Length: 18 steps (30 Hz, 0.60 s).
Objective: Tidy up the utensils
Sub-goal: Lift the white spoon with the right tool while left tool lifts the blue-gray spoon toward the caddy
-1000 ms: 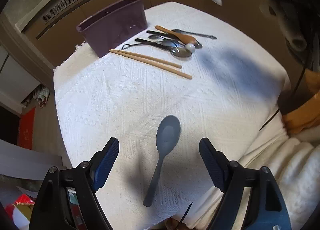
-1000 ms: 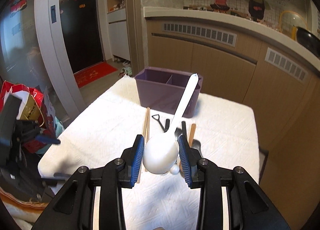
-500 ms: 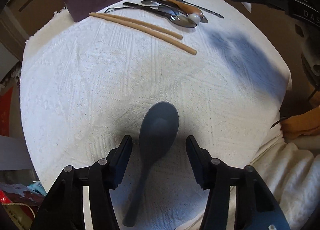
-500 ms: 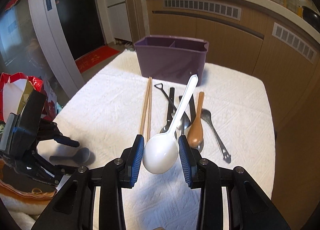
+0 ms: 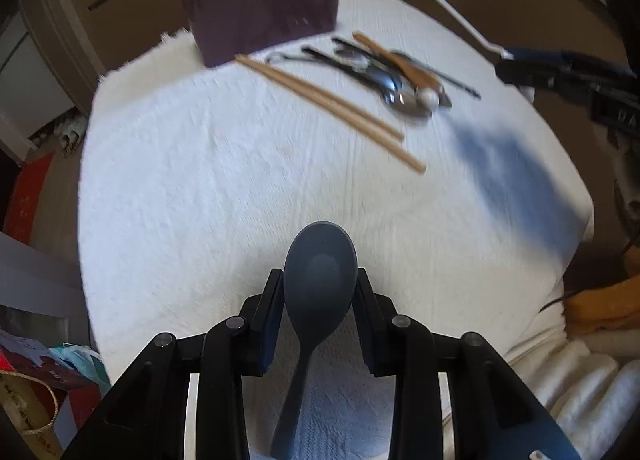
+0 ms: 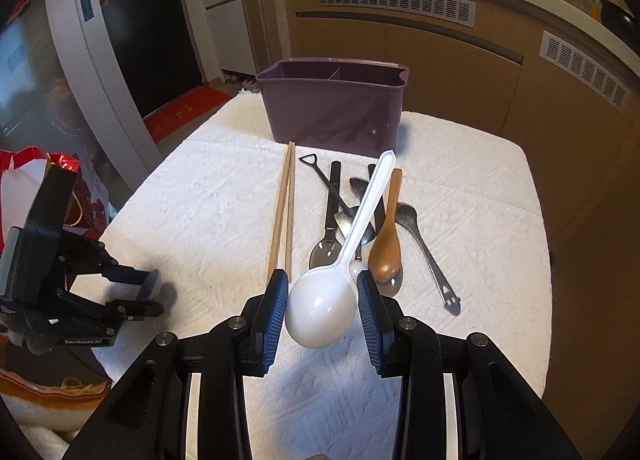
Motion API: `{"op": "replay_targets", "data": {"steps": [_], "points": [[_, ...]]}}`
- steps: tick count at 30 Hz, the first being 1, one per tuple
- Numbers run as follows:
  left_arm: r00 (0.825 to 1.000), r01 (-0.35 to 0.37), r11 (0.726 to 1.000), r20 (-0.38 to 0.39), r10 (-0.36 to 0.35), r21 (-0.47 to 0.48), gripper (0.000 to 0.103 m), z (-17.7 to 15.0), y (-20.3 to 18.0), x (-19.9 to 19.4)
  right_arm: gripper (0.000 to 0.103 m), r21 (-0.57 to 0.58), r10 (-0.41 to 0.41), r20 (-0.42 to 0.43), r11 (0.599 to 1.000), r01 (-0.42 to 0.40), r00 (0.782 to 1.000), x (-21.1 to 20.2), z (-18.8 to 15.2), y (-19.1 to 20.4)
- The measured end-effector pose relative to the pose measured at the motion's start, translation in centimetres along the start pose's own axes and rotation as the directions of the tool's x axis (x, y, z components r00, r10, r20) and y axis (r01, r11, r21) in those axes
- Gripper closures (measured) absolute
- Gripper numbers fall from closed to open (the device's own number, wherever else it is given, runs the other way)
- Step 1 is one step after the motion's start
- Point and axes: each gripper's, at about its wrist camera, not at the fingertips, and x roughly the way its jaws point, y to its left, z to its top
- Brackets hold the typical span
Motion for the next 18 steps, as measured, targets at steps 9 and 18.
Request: {"op": "replay_targets", "data": {"steps": [9, 18], "points": [[0.828, -0.037, 0.994, 0.554, 0.089, -0.104, 0.073, 7.9, 0.3, -17.7, 0.066, -0.077, -0.127, 0.331, 0.984, 0.161, 0.935, -10.5, 6.4, 1.3], [0.677, 0.056, 0.981, 0.730, 0.099, -0.185, 0.073, 16.2, 3.9, -21.9, 0.066, -0.080, -0.188, 0.554, 0.958, 0.276, 0.811, -15.7, 15.3, 2.5]]}}
